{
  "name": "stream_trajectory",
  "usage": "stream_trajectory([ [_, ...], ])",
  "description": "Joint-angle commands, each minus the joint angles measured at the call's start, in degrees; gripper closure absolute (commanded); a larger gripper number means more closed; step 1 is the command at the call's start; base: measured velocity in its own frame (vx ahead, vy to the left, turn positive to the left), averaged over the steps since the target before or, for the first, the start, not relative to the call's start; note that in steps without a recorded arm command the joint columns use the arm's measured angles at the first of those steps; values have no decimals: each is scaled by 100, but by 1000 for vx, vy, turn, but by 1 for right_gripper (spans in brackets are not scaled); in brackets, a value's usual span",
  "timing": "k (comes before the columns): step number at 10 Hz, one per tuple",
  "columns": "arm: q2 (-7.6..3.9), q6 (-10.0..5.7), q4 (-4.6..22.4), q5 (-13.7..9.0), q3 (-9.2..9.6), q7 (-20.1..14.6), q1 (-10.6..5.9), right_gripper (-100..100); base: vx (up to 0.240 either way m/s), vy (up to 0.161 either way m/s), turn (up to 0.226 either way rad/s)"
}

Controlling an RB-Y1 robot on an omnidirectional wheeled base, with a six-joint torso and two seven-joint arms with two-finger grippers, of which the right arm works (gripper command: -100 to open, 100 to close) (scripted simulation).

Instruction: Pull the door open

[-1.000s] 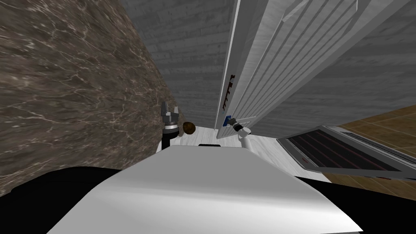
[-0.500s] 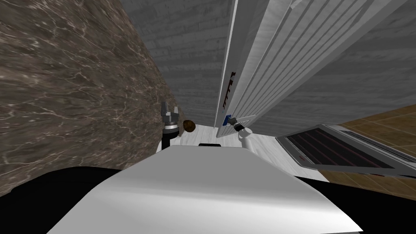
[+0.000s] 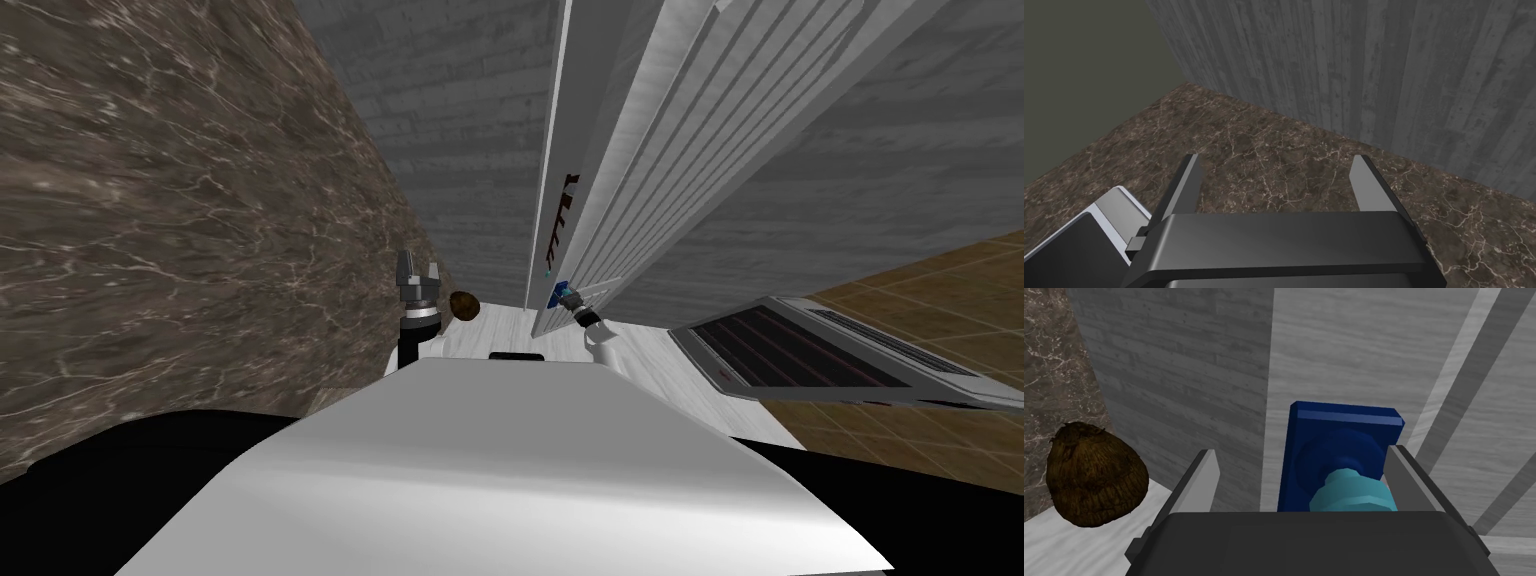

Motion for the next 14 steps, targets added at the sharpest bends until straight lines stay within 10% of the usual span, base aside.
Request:
stream_trajectory([
  [1,109,52,23,-189,-53,-91,162,-100,-176,-68,-60],
  [10,258,439,-3,-683,-198,454,398,-100,4,-52,-7],
  [11,258,439,-3,-683,-198,454,398,100,-13,16,26],
  [14,258,439,-3,-683,-198,454,398,100,-8,9,-3],
])
